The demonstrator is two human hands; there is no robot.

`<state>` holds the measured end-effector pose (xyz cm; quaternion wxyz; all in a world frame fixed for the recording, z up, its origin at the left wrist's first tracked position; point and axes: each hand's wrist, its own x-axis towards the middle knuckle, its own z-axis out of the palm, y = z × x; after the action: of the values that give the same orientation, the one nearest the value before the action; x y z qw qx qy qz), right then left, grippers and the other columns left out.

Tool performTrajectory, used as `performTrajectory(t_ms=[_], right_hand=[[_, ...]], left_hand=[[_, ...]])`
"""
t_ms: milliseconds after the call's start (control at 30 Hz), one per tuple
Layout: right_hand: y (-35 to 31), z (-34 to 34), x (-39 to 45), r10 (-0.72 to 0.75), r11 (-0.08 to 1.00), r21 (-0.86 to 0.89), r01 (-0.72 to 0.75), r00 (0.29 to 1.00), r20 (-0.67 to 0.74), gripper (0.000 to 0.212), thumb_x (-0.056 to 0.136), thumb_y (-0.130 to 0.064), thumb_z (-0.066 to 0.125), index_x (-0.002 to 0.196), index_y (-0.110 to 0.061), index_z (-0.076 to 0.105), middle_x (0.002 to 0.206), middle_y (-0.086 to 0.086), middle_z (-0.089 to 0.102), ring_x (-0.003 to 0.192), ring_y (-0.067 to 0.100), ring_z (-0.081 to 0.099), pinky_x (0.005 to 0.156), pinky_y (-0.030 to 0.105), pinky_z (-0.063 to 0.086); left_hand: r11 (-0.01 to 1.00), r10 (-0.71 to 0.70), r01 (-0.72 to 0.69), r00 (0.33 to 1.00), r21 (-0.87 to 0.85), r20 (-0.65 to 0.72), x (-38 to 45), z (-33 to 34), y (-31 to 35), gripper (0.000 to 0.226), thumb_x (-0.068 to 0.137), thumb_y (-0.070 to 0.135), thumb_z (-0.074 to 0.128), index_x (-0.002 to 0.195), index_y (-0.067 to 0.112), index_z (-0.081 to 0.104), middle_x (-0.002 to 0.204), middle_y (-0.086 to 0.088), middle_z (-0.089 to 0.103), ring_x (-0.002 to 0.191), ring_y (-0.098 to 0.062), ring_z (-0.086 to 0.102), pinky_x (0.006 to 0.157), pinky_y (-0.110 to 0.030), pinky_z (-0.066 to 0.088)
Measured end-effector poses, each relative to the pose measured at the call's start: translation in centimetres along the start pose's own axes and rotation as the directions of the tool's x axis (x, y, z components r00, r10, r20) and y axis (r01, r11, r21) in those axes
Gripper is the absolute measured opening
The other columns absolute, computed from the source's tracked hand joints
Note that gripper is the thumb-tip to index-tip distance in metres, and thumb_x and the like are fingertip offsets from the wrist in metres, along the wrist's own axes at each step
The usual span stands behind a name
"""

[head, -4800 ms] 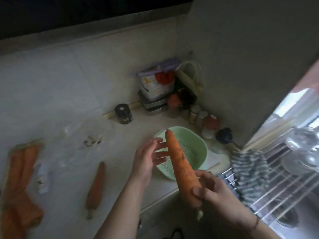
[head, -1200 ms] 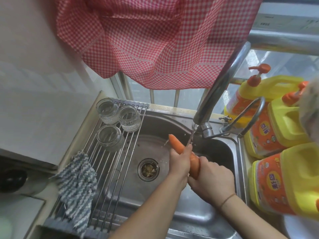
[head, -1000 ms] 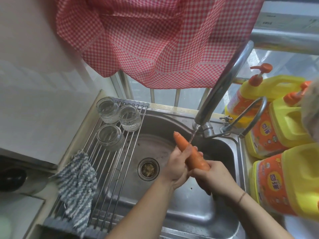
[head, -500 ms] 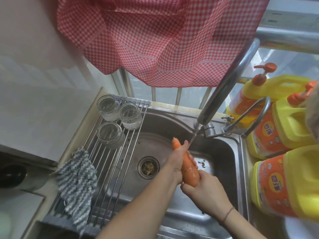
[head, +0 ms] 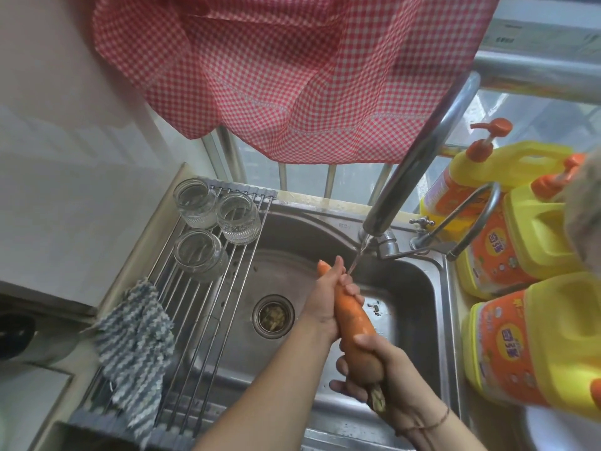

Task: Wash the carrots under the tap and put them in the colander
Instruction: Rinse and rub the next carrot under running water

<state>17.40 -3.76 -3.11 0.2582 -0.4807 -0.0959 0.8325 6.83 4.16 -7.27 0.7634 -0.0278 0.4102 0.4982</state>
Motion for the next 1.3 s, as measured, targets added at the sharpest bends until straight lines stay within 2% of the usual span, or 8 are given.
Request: performTrajectory(t_ms=[100, 300, 433, 500, 600, 700, 967, 1300], right_hand=[[-1.0, -0.4, 0.1, -0.188, 0.930, -0.342, 0.134, 0.974, -0.127, 0.046, 0.054, -0.031, 0.070, 0.081, 0.002, 0.052, 0.056, 0.017, 0.049, 0.033, 0.020, 0.036, 0.059, 0.037, 0.053], [-2.5, -1.6, 0.3, -0.546, 0.269, -0.963, 0.036, 0.829, -0.121, 0.022, 0.065, -0.034, 0.072, 0.076, -0.020, 0.060, 0.062, 0.000, 0.066, 0.049, 0.013, 0.059, 0.048, 0.027, 0.048], [-3.5, -2.6, 0.3, -0.386, 0.401, -0.912, 0.089, 0.919, -0.080, 0.046, 0.073, -0.066, 0.061, 0.094, -0.026, 0.066, 0.078, -0.001, 0.073, 0.066, 0.016, 0.070, 0.063, 0.040, 0.059], [-4.5, -3.7, 0.9, -0.544, 0.401, -0.904, 0.149, 0.833, -0.104, 0.057, 0.074, -0.081, 0.045, 0.099, -0.034, 0.067, 0.089, -0.008, 0.072, 0.083, 0.009, 0.068, 0.077, 0.037, 0.056], [-7.0, -4.7, 2.6, -0.729, 0.648, -0.661, 0.379, 0.562, -0.392, 0.023, 0.093, -0.045, 0.055, 0.101, -0.026, 0.065, 0.100, -0.001, 0.069, 0.087, 0.018, 0.065, 0.078, 0.045, 0.056], [-10.3, -5.0, 3.7, -0.629, 0.749, -0.261, 0.609, 0.529, -0.570, 0.029, 0.098, -0.015, 0.048, 0.125, -0.011, 0.057, 0.108, 0.005, 0.062, 0.083, 0.018, 0.061, 0.065, 0.034, 0.053], [-12.4, -4.6, 4.4, -0.753, 0.582, -0.327, 0.744, 0.341, -0.563, 0.018, 0.091, -0.017, 0.052, 0.083, -0.026, 0.065, 0.075, -0.007, 0.062, 0.077, 0.014, 0.059, 0.052, 0.021, 0.046], [-11.8, -6.1, 5.0, -0.925, 0.364, -0.738, 0.568, 0.131, -0.356, 0.022, 0.083, -0.021, 0.054, 0.091, -0.017, 0.073, 0.103, 0.011, 0.070, 0.106, 0.025, 0.062, 0.096, 0.047, 0.049]], left_hand=[[0.982, 0.016, 0.005, 0.994, 0.189, -0.111, 0.6, 1.0, 0.4, 0.030, 0.092, 0.033, 0.065, 0.071, 0.016, 0.052, 0.054, 0.001, 0.051, 0.045, -0.012, 0.051, 0.050, -0.028, 0.047], [0.966, 0.052, -0.004, 0.983, 0.259, -0.176, 0.1, 1.2, -0.4, 0.048, 0.086, 0.060, 0.060, 0.097, 0.013, 0.060, 0.070, -0.008, 0.066, 0.063, -0.023, 0.065, 0.070, -0.037, 0.055], [0.994, -0.098, 0.103, 0.987, 0.030, -0.126, -0.6, 0.7, 0.0, 0.048, 0.089, 0.061, 0.055, 0.092, 0.014, 0.056, 0.069, -0.007, 0.061, 0.058, -0.021, 0.061, 0.063, -0.032, 0.053], [0.994, -0.107, 0.107, 0.986, -0.007, -0.128, -1.1, 0.8, 0.4, 0.046, 0.092, 0.059, 0.053, 0.090, 0.013, 0.054, 0.068, -0.007, 0.060, 0.056, -0.021, 0.061, 0.061, -0.030, 0.053], [0.993, -0.117, 0.118, 0.984, -0.001, -0.134, -1.8, 0.9, 0.7, 0.047, 0.093, 0.058, 0.052, 0.095, 0.011, 0.055, 0.074, -0.010, 0.066, 0.065, -0.025, 0.067, 0.067, -0.034, 0.055], [0.991, -0.133, 0.134, 0.983, -0.001, -0.128, -2.3, 0.7, 0.9, 0.047, 0.094, 0.057, 0.050, 0.100, 0.010, 0.056, 0.081, -0.011, 0.070, 0.070, -0.026, 0.069, 0.066, -0.035, 0.056], [0.986, -0.167, 0.166, 0.980, -0.022, -0.111, -3.2, 0.6, 1.2, 0.048, 0.093, 0.057, 0.052, 0.101, 0.010, 0.057, 0.084, -0.012, 0.070, 0.071, -0.026, 0.069, 0.065, -0.034, 0.056], [0.988, -0.153, 0.154, 0.981, -0.004, -0.117, -3.2, 1.3, 1.9, 0.046, 0.093, 0.058, 0.051, 0.091, 0.012, 0.057, 0.071, -0.006, 0.063, 0.068, -0.023, 0.068, 0.064, -0.030, 0.052]])
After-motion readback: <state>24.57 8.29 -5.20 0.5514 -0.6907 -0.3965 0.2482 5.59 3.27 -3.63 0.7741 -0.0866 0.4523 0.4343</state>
